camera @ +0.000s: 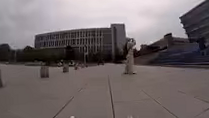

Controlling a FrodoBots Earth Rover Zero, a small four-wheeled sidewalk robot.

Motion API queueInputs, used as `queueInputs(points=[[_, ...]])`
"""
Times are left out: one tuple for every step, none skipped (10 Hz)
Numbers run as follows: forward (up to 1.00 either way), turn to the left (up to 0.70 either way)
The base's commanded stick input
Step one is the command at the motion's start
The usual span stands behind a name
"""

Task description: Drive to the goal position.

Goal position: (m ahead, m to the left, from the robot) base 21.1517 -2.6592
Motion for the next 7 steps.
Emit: queueInputs(points=[[0.85, 0.27], [0.85, 0.07], [0.85, 0.0], [0.85, 0.0], [0.85, 0.0], [0.85, 0.0], [0.85, 0.0]])
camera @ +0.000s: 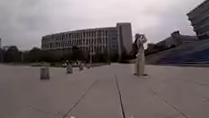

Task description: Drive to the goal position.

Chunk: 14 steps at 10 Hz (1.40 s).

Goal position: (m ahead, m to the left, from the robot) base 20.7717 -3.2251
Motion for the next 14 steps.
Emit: queueInputs(points=[[0.85, 0.0], [0.85, 0.0], [0.85, 0.0], [0.85, 0.0], [0.85, 0.0], [0.85, 0.0], [0.85, 0.0], [0.85, 0.0], [0.85, 0.0], [0.85, 0.0], [0.85, 0.0], [0.85, -0.17], [0.85, -0.26], [0.85, -0.26]])
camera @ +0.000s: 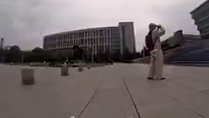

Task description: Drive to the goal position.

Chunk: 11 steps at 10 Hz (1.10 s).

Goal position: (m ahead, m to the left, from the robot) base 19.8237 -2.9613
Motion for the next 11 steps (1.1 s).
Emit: queueInputs(points=[[0.85, -0.07], [0.85, 0.0], [0.85, 0.0], [0.85, 0.0], [0.85, 0.0], [0.85, 0.0], [0.85, 0.0], [0.85, 0.0], [0.85, 0.0], [0.85, 0.0], [0.85, 0.0]])
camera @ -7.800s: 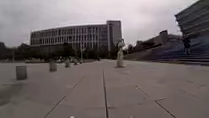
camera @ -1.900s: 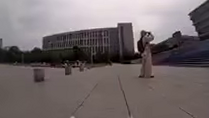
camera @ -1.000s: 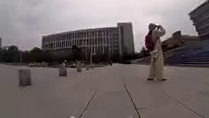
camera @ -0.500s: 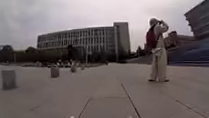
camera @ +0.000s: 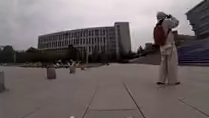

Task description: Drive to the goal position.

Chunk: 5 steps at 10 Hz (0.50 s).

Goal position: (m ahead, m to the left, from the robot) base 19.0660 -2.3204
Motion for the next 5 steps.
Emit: queueInputs(points=[[0.85, 0.0], [0.85, 0.0], [0.85, 0.0], [0.85, 0.0], [0.85, 0.0]])
